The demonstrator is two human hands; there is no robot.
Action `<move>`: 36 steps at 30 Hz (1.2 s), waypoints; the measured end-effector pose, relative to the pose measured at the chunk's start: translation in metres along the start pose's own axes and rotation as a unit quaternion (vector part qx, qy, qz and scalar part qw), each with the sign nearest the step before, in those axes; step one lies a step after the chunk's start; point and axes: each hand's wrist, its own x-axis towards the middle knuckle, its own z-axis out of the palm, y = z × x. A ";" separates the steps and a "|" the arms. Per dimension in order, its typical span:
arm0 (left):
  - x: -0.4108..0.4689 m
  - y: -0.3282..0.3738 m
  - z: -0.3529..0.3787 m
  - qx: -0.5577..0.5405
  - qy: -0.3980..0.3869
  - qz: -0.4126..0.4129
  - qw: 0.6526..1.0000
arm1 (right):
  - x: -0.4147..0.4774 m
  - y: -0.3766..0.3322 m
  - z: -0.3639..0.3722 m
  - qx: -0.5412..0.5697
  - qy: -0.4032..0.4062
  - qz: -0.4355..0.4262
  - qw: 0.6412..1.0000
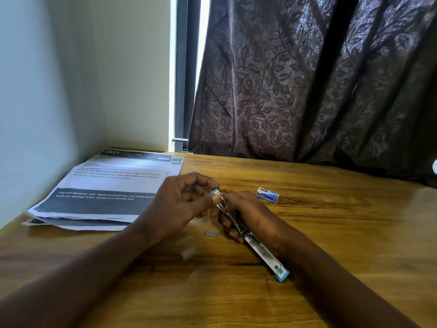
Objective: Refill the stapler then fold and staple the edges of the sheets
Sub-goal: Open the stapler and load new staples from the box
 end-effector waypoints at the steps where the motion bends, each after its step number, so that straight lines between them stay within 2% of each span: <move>1: 0.000 -0.001 0.000 0.002 0.005 -0.001 1.000 | 0.000 0.001 -0.001 0.007 -0.007 -0.003 1.000; 7: 0.002 -0.004 -0.002 0.020 0.018 0.005 1.000 | 0.002 0.002 -0.002 0.066 -0.065 -0.003 0.996; 13: 0.003 -0.002 -0.003 -0.002 0.049 -0.012 0.999 | 0.001 0.003 0.003 0.157 -0.091 0.030 0.983; 18: 0.005 -0.005 -0.008 0.020 0.077 -0.022 0.997 | -0.001 0.002 0.009 0.208 -0.065 0.022 0.976; 26: 0.007 -0.005 -0.011 0.000 0.119 -0.055 0.991 | -0.001 0.000 0.005 0.206 -0.041 -0.032 0.977; 30: 0.008 -0.006 -0.016 -0.030 0.151 -0.078 0.985 | -0.002 0.001 0.006 0.208 -0.043 -0.037 0.976; 36: 0.008 -0.005 -0.017 -0.024 0.155 -0.080 0.984 | -0.004 -0.003 0.006 0.205 -0.027 -0.029 0.978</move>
